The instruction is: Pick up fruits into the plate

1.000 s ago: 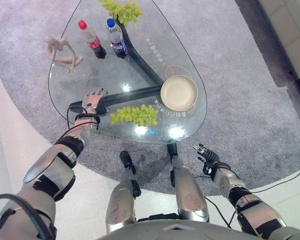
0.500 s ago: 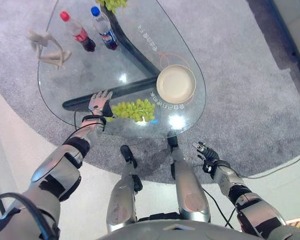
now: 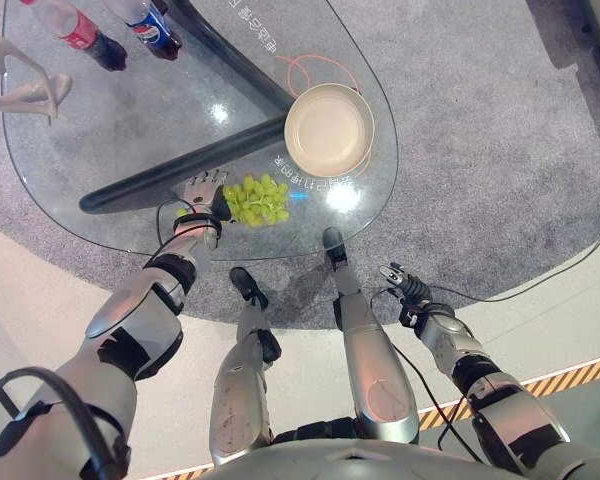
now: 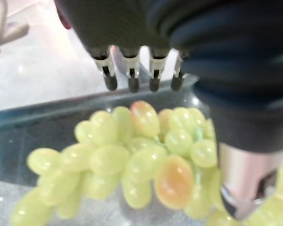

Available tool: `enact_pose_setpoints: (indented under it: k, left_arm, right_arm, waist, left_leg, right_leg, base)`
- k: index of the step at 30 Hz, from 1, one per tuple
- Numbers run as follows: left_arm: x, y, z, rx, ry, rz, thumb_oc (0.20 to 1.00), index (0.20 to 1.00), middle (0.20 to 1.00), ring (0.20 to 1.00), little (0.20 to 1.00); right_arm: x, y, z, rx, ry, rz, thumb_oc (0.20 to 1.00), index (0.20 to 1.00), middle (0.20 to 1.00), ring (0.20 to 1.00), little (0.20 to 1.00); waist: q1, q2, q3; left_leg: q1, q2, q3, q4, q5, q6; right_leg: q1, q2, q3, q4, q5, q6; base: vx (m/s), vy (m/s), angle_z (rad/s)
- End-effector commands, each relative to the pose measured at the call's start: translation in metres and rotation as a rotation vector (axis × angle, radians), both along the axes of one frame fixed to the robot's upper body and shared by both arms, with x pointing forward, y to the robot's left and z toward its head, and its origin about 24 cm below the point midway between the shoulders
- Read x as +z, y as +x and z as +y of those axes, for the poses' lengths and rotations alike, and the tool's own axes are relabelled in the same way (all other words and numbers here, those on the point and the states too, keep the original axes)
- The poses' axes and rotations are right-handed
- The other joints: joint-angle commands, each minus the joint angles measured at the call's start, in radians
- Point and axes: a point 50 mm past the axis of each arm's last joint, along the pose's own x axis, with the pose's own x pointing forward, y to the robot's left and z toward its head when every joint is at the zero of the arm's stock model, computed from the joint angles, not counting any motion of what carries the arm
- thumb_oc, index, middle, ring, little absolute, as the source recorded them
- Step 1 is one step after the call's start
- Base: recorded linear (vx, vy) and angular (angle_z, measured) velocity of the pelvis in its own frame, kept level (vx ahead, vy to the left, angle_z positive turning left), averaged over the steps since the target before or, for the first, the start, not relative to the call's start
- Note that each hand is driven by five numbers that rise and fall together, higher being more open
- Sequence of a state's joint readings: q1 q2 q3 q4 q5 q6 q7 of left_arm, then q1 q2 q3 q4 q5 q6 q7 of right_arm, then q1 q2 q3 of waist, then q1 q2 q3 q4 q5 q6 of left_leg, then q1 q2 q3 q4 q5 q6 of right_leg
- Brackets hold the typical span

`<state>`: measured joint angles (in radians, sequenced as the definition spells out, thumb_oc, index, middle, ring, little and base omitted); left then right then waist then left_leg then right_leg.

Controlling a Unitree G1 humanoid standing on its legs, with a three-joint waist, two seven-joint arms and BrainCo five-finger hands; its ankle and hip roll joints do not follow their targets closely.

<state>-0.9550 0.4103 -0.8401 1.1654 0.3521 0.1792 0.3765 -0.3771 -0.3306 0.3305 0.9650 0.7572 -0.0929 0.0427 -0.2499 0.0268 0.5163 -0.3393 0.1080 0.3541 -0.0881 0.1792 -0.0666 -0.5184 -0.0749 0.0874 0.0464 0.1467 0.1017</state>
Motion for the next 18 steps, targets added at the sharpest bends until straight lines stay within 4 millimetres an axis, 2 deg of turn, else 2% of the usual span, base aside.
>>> enact_pose_setpoints:
  k: [1, 11, 12, 13, 14, 18]
  left_arm:
    - [0.019, 0.005, 0.022, 0.105, 0.065, -0.043, 1.0, 1.0, 1.0, 1.0, 1.0]
    - [0.031, 0.009, 0.026, 0.114, 0.174, -0.039, 1.0, 1.0, 1.0, 1.0, 1.0]
    - [0.03, 0.009, 0.026, 0.108, 0.193, -0.027, 0.768, 0.768, 0.768, 0.768, 0.768]
    - [0.03, 0.009, 0.026, 0.108, 0.193, -0.027, 0.768, 0.768, 0.768, 0.768, 0.768]
    - [0.027, 0.009, 0.024, 0.097, 0.216, 0.001, 0.2, 0.2, 0.2, 0.2, 0.2]
    - [0.021, 0.007, 0.022, 0.09, 0.238, 0.025, 0.2, 0.2, 0.2, 0.2, 0.2]
  right_arm:
    - [0.01, 0.009, 0.011, 0.003, 0.043, -0.068, 1.0, 1.0, 1.0, 1.0, 1.0]
    - [0.014, 0.009, 0.014, -0.007, 0.075, -0.101, 1.0, 1.0, 1.0, 1.0, 1.0]
    - [0.014, 0.009, 0.014, -0.011, 0.08, -0.102, 1.0, 1.0, 1.0, 1.0, 1.0]
    - [0.014, 0.009, 0.014, -0.011, 0.08, -0.102, 1.0, 1.0, 1.0, 1.0, 1.0]
    - [0.014, 0.009, 0.015, -0.014, 0.085, -0.101, 1.0, 1.0, 1.0, 1.0, 1.0]
    - [0.014, 0.01, 0.016, -0.013, 0.09, -0.106, 1.0, 1.0, 1.0, 1.0, 1.0]
  waist:
    - [-0.008, -0.048, 0.004]
    - [-0.017, -0.048, 0.004]
    - [-0.018, -0.048, 0.004]
    - [-0.018, -0.048, 0.004]
    - [-0.018, -0.048, 0.004]
    - [-0.018, -0.049, 0.004]
  left_leg:
    - [-0.12, 0.011, -0.11, 0.191, -0.157, -0.033]
    - [-0.176, 0.009, -0.107, 0.197, -0.149, -0.039]
    - [-0.179, 0.009, -0.106, 0.196, -0.149, -0.039]
    - [-0.179, 0.009, -0.106, 0.196, -0.149, -0.039]
    - [-0.18, 0.008, -0.106, 0.193, -0.148, -0.039]
    - [-0.185, 0.008, -0.107, 0.192, -0.147, -0.039]
  right_leg:
    - [-0.08, 0.05, -0.072, 0.135, -0.125, -0.027]
    - [-0.139, 0.053, -0.071, 0.144, -0.116, -0.028]
    - [-0.143, 0.052, -0.072, 0.143, -0.114, -0.027]
    - [-0.143, 0.052, -0.072, 0.143, -0.114, -0.027]
    - [-0.145, 0.053, -0.072, 0.143, -0.113, -0.028]
    - [-0.15, 0.053, -0.072, 0.143, -0.11, -0.027]
  base:
    - [-0.04, -0.04, -0.05]
    - [-0.02, -0.021, 0.0]
    - [0.0, 0.0, 0.0]
    - [-0.03, -0.034, 0.01]
    - [0.0, 0.0, 0.0]
    - [0.0, 0.0, 0.0]
